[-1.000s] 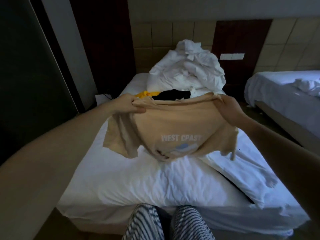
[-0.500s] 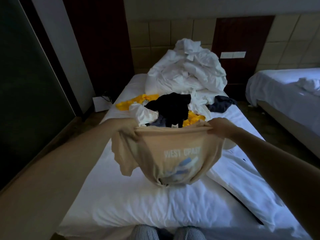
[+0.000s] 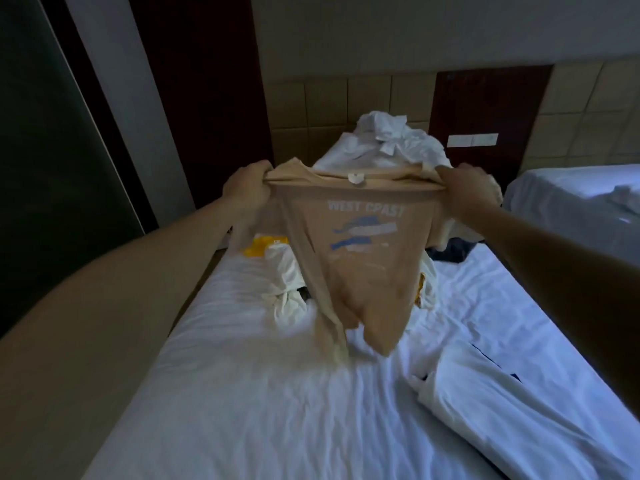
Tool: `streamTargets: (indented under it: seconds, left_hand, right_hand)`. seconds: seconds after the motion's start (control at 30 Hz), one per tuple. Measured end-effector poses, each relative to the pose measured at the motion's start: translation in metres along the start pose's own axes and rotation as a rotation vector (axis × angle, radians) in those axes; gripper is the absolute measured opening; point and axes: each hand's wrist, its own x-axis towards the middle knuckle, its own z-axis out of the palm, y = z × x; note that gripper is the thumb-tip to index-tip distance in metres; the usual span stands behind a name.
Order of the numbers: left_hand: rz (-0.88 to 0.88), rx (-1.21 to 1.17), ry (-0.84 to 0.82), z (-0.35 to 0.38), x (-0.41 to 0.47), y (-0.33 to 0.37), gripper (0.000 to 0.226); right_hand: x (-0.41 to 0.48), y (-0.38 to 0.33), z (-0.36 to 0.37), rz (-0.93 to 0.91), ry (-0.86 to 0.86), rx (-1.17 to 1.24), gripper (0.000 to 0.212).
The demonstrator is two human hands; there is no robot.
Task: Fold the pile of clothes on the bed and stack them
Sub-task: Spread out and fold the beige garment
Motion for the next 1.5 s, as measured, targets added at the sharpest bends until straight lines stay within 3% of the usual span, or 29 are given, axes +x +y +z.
streamTargets:
  seconds: [0.1, 0.2, 0.43, 0.67, 0.83, 0.97, 1.1, 1.27, 1.4, 1.5]
  left_hand:
    - [-0.026, -0.32, -0.118, 0.004, -0.002, 0.004, 0.029]
    - [0.043, -0.187, -0.374, 0.001, -0.015, 0.006, 0.022]
    - [-0.042, -0.048, -0.488, 0.008, -0.013, -0.011, 0.028]
    - [-0.07, -0.052, -0.413, 0.024, 0.011, -0.016, 0.026]
    - [-0.099, -0.052, -0.325, 0.038, 0.045, -0.022, 0.026]
    - [-0.112, -0.062, -0.188, 0.036, 0.064, -0.02, 0.024]
    - [-0.088, -0.106, -0.038, 0.021, 0.067, -0.018, 0.025]
    - [-0.024, -0.128, -0.111, -0.004, 0.036, -0.013, 0.032]
    - [0.026, -0.046, -0.364, -0.015, -0.018, -0.011, 0.032]
    - [0.009, 0.05, -0.575, -0.009, -0.069, -0.021, 0.03]
  right_hand:
    - [0.0, 0.001, -0.013, 0.001, 0.004, 0.039, 0.025]
    - [-0.002, 0.003, -0.016, 0.033, -0.228, 0.059, 0.02]
    - [-0.003, 0.005, 0.008, 0.013, -0.361, 0.127, 0.017]
    - [0.012, 0.005, 0.033, 0.058, -0.296, 0.239, 0.022]
    - [0.039, -0.002, 0.043, 0.05, -0.212, 0.254, 0.014]
    - [0.047, -0.017, 0.033, 0.124, -0.059, 0.356, 0.029]
    - [0.045, -0.026, 0.012, 0.132, 0.056, 0.344, 0.029]
    - [0.016, -0.021, -0.02, -0.004, 0.09, 0.305, 0.028]
    - [-0.031, -0.02, -0.028, 0.006, -0.129, 0.229, 0.025]
    - [-0.079, -0.016, -0.008, -0.056, -0.413, 0.213, 0.021]
